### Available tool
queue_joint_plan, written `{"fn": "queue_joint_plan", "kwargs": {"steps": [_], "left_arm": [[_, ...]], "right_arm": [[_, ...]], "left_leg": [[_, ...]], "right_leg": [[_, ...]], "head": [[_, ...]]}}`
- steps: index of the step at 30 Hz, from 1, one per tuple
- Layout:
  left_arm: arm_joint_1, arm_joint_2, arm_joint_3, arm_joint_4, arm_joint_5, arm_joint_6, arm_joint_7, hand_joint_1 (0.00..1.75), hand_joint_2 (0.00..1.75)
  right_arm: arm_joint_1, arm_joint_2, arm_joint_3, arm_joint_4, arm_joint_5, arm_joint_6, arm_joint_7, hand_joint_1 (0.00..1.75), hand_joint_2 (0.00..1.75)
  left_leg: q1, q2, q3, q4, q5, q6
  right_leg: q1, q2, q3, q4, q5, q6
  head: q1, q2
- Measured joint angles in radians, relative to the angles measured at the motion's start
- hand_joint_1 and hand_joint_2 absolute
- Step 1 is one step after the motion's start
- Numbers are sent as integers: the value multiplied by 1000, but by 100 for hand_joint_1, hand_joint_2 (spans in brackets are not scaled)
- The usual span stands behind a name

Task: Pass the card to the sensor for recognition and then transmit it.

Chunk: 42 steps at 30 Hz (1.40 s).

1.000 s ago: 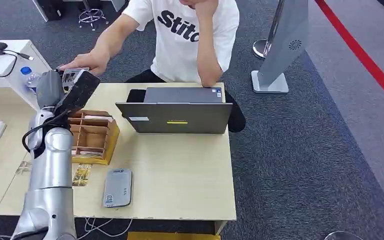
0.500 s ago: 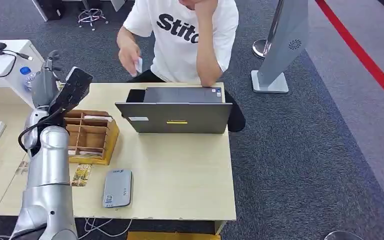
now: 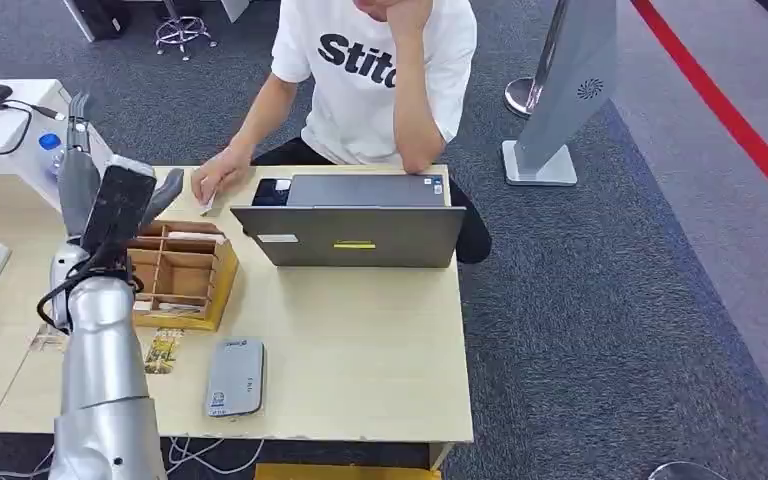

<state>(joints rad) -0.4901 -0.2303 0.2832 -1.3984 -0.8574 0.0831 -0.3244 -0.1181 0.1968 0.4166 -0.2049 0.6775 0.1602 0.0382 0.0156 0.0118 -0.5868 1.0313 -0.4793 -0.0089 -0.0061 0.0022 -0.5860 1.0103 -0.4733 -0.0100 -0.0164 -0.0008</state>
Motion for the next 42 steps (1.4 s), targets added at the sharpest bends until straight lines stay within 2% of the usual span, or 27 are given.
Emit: {"fn": "queue_joint_plan", "kwargs": {"steps": [2,4,6,9,11,18,24,26,28,30,32,34,37,42], "left_arm": [[129,-21,-53,-127,67,27,-63,0,175],[264,-28,-117,-226,81,110,-117,0,175],[373,-29,-170,-302,79,182,-138,0,175],[466,-27,-216,-363,79,208,-139,0,175],[513,-26,-237,-393,80,211,-140,0,175],[561,-22,-263,-438,86,213,-139,0,175],[669,-37,-272,-440,45,200,-93,0,175],[699,-49,-272,-436,0,213,-79,0,175],[716,-48,-271,-433,-138,228,-37,0,175],[715,-42,-271,-430,-306,184,33,0,175],[707,-6,-271,-409,-520,171,105,0,175],[685,46,-272,-366,-656,179,162,0,175],[657,114,-276,-301,-703,185,190,0,175],[632,167,-282,-251,-710,190,199,0,175]], "right_arm": [[2,0,-5,0,-38,-8,21,0,175],[2,0,-8,0,-49,-12,34,0,175],[2,0,-14,0,-49,-14,43,0,175],[2,0,-23,0,-49,-20,49,0,175],[2,0,-27,0,-49,-21,50,0,175],[2,0,-32,0,-49,-21,54,0,175],[4,0,-52,0,-50,-44,78,0,175],[4,0,-62,0,-50,-47,85,0,175],[4,0,-67,0,-50,-47,88,0,175],[4,0,-72,0,-50,-48,93,0,175],[4,1,-73,0,-50,-46,94,0,175],[4,1,-73,0,-50,-43,92,0,175],[4,1,-74,0,-50,-41,88,0,175],[4,1,-76,0,-50,-41,87,0,175]], "left_leg": [[-2,3,1,0,-3,2],[-2,4,2,0,-4,2],[-2,3,2,0,-6,3],[-2,-1,2,0,-6,4],[-2,-1,2,0,-6,4],[-2,-2,3,0,-6,4],[-2,-1,3,0,-7,4],[-2,-1,3,0,-7,4],[-2,-1,3,0,-7,4],[-2,-2,3,0,-7,4],[-2,-1,4,0,-7,4],[-2,-1,4,0,-7,4],[-1,-1,5,0,-6,3],[-2,-1,4,0,-6,3]], "right_leg": [[-1,2,0,0,-1,1],[-1,2,0,0,-3,1],[-1,1,1,-1,-5,3],[-1,-3,3,-1,-7,3],[-1,-3,2,-1,-7,3],[-1,-4,4,-1,-7,3],[-1,-3,4,-1,-7,3],[-1,-4,4,-1,-8,3],[-1,-4,4,-1,-8,3],[-2,-4,4,-1,-8,3],[-1,-4,4,-1,-7,3],[-1,-4,4,-1,-7,3],[-1,-4,4,0,-7,3],[-1,-3,4,0,-7,3]], "head": [[0,0],[0,0],[0,0],[0,0],[0,0],[0,0],[0,0],[0,0],[0,0],[0,0],[0,0],[0,0],[0,0],[0,0]]}}
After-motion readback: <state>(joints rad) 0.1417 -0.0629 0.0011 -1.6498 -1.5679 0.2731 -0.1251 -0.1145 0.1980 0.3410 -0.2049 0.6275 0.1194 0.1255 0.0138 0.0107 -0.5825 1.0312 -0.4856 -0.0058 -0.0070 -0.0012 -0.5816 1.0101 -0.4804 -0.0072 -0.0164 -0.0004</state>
